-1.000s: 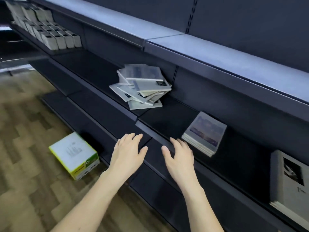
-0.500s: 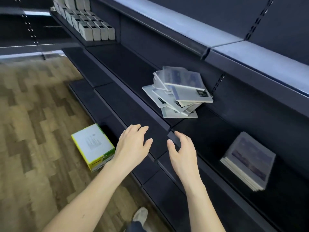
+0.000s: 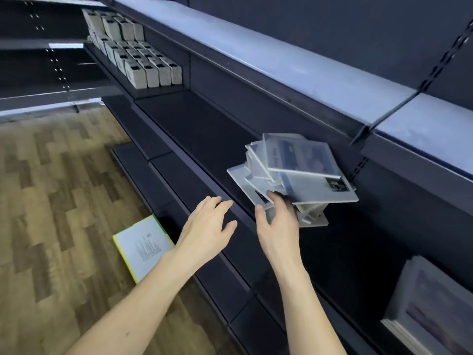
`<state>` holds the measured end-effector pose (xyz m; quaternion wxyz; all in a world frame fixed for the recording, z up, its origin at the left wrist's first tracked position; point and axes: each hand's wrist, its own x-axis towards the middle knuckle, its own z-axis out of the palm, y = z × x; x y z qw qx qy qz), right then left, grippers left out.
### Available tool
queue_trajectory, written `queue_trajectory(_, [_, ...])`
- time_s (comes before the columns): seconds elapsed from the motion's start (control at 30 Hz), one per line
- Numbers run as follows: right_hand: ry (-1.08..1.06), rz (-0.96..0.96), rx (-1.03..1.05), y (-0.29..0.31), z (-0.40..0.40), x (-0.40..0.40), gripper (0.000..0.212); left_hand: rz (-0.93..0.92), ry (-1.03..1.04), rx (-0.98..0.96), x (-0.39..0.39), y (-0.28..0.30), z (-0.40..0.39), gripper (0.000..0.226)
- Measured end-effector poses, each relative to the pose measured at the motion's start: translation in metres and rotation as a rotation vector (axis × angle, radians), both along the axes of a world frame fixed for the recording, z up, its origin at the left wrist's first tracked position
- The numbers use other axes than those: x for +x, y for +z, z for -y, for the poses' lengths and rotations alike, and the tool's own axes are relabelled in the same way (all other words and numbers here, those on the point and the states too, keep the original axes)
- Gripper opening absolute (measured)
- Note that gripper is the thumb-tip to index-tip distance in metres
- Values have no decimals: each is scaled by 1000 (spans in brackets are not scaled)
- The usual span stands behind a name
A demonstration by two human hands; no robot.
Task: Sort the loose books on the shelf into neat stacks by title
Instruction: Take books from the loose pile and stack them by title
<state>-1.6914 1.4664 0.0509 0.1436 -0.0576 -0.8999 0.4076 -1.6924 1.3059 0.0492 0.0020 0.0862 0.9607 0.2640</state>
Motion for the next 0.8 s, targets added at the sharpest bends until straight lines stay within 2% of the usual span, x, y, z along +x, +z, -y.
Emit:
queue_trajectory(0.43, [-209, -85, 169, -6, 14, -100, 63, -29, -91, 84, -91, -5, 17, 53])
queue_trajectory(0.57, [-290, 33, 331, -10, 7, -128, 73, -44, -182, 115, -124, -5, 17, 52])
queue_trajectory(0.8, [-536, -6, 402, -14, 19, -150, 59, -54, -313, 137, -183, -4, 40, 51])
